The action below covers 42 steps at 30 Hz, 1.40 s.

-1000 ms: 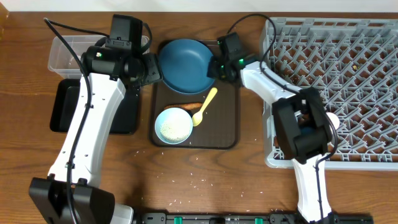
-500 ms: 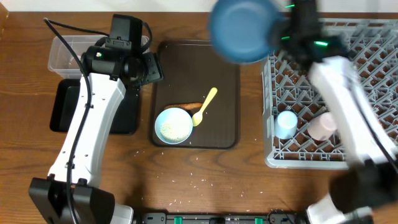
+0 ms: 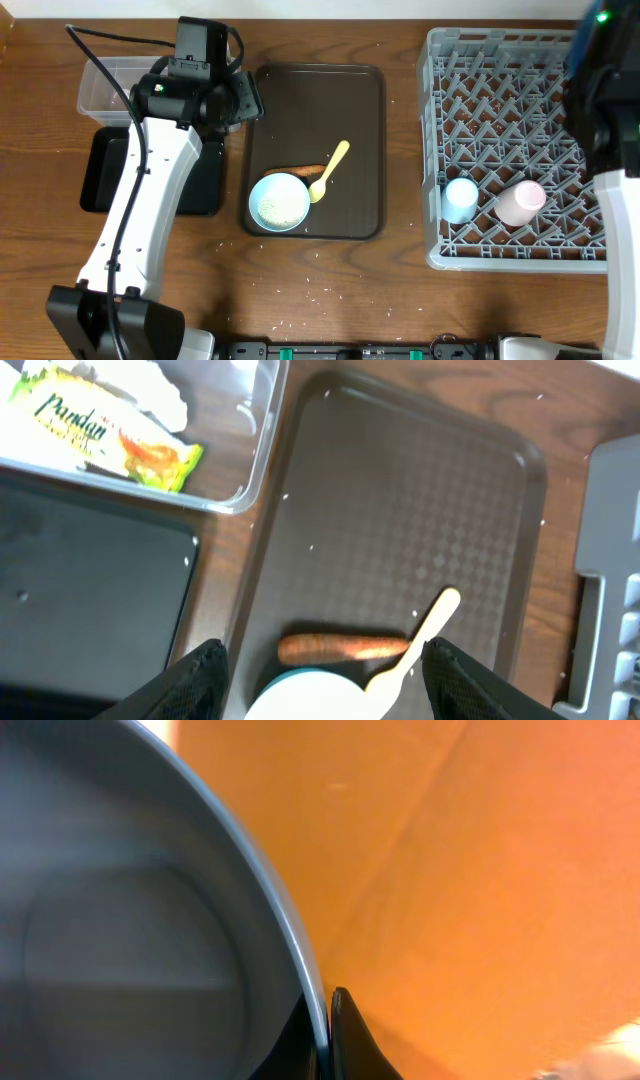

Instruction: Sort waste into correct bins and load items into the dishwasher rack

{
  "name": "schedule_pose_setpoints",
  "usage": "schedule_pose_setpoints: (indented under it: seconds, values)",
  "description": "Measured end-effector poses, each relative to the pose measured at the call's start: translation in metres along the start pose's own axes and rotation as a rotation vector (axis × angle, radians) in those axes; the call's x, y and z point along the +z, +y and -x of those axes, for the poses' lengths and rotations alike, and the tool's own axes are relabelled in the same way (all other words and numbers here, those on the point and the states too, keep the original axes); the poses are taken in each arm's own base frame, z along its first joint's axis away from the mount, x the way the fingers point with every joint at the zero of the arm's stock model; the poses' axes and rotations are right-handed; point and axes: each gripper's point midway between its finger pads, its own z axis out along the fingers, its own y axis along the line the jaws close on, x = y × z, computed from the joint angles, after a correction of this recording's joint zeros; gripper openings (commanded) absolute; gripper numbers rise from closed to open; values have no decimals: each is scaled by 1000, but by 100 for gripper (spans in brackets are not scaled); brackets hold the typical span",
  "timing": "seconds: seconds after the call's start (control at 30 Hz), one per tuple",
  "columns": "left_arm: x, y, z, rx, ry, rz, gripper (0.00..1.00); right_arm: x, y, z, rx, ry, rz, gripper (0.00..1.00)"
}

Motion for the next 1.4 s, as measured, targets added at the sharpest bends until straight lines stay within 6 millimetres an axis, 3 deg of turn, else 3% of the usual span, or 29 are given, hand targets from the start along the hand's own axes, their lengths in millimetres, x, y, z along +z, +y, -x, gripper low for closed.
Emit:
schedule_pose_setpoints:
  seconds: [0.13, 0.27, 0.43, 0.63, 0.87, 1.13, 1.4]
  values:
    - [0, -1, 6, 0, -26, 1, 64, 29, -15, -4, -135, 34, -92, 1]
    - [0, 4, 9, 0, -42, 27, 64, 62, -12, -12, -269, 77, -93, 1]
    - [0, 6, 11, 0, -51, 42, 64, 103, 13, -22, -407, 93, -42, 1]
    - [-1, 7, 14, -1, -66, 49, 64, 147, 59, -39, -560, 78, 52, 1]
    - [-1, 8, 15, -1, -73, 52, 64, 182, 108, -43, -710, -12, 85, 1]
    - [-1, 8, 16, -1, -74, 52, 64, 191, 128, -63, -850, 1, 120, 1]
    - [-1, 7, 17, -1, -81, 49, 64, 166, 157, -58, -881, -48, 171, 1]
